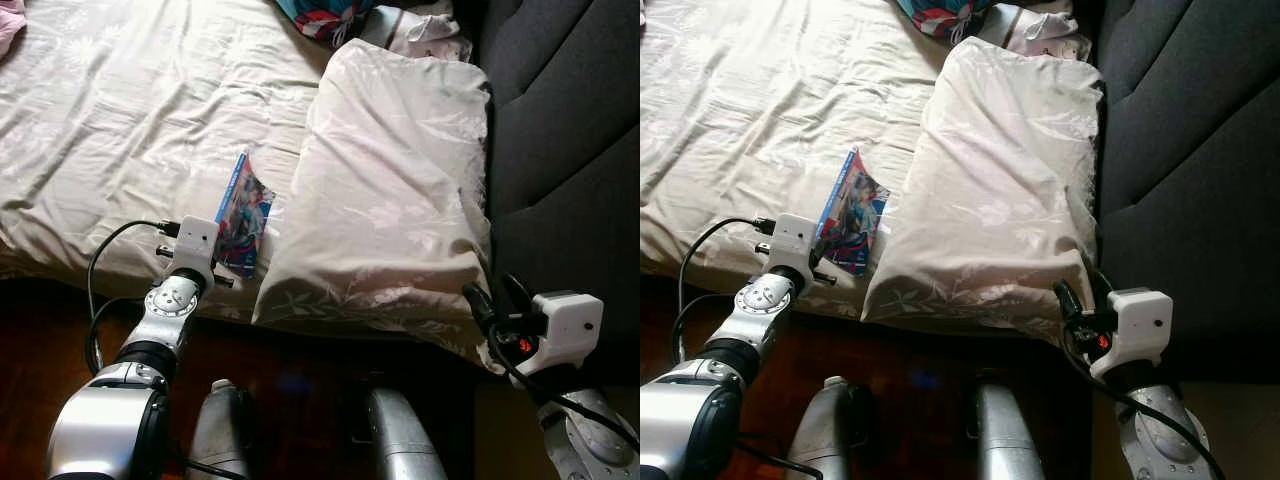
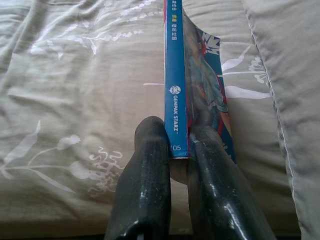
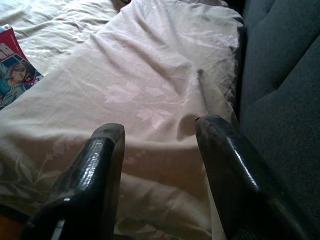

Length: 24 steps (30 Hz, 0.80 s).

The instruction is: Clean up the room

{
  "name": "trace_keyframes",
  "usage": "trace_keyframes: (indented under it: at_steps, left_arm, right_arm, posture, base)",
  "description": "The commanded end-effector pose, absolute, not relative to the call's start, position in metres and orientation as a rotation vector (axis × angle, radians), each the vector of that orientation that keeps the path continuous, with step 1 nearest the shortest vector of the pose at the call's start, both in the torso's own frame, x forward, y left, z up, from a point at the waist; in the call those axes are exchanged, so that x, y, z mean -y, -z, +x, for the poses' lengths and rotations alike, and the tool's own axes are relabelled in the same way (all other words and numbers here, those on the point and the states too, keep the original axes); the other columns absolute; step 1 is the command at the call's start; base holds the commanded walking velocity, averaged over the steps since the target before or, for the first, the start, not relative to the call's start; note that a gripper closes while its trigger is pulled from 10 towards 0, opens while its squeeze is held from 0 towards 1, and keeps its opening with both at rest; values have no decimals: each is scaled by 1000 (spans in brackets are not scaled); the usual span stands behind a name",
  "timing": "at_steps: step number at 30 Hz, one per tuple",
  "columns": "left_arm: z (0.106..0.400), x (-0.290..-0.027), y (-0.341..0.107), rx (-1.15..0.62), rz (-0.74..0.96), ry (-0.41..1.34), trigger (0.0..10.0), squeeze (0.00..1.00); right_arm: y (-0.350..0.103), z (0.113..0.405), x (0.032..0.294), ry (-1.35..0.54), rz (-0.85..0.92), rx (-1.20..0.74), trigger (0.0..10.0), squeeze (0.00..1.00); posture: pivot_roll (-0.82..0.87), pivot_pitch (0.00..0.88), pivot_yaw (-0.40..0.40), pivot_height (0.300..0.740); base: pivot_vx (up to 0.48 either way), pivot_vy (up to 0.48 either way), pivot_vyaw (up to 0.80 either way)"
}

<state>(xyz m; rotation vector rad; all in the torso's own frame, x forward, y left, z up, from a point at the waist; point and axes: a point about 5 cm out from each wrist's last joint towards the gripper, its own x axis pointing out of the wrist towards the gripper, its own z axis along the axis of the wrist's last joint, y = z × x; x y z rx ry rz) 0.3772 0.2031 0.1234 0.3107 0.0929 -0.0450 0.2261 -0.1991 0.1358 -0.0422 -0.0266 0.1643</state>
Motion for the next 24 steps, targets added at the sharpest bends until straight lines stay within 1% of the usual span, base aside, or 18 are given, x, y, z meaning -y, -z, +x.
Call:
trace_keyframes:
  at_steps: [1,5,10,12,13,14,16,17,18,19,20,24]
  left_arm:
    - [368,-197,-101,-178,291,77,10000,0]
    - [369,-192,-100,-170,258,89,10000,0]
    - [370,-187,-103,-154,271,106,10000,0]
    - [371,-186,-104,-149,278,108,10000,16]
    - [372,-187,-106,-143,286,106,10000,318]
    - [373,-188,-108,-139,293,97,10000,506]
    - [373,-189,-109,-138,296,93,10000,506]
    - [373,-189,-109,-138,296,93,10000,620]
    - [373,-190,-109,-138,298,92,10000,620]
    - [373,-190,-110,-138,314,90,10000,678]
    - [373,-191,-110,-137,319,87,10000,671]
    - [373,-192,-110,-131,328,78,10000,694]
  right_arm:
    - [-137,220,204,-150,-57,15,10000,0]
    - [-137,220,203,-150,-57,15,10000,0]
    - [-138,219,204,-147,-59,12,10000,0]
    - [-138,218,204,-148,-60,11,10000,0]
    - [-138,218,204,-147,-60,10,10000,0]
    - [-138,218,204,-147,-60,10,10000,0]
    - [-138,218,204,-148,-60,10,10000,0]
    - [-138,218,204,-148,-61,10,10000,0]
    - [-139,219,204,-148,-61,10,10000,0]
    - [-139,219,204,-147,-61,10,10000,0]
    - [-138,219,204,-146,-60,10,10000,0]
    - [-138,218,204,-144,-59,7,10000,0]
  posture:
    - [-296,479,-117,646]
    - [-304,483,-122,646]
    - [-307,491,-126,646]
    - [-307,491,-126,646]
    - [-307,491,-126,646]
    - [-305,492,-126,646]
    - [-305,492,-126,646]
    - [-305,494,-126,646]
    - [-305,494,-126,646]
    - [-305,494,-126,646]
    - [-303,495,-124,646]
    - [-300,495,-121,646]
  base:
    - [0,0,0]
    - [0,0,0]
    - [0,0,0]
    - [0,0,0]
    - [0,0,0]
    - [0,0,0]
    - [0,0,0]
    - [0,0,0]
    - [0,0,0]
    - [0,0,0]
    - [0,0,0]
    - [0,0,0]
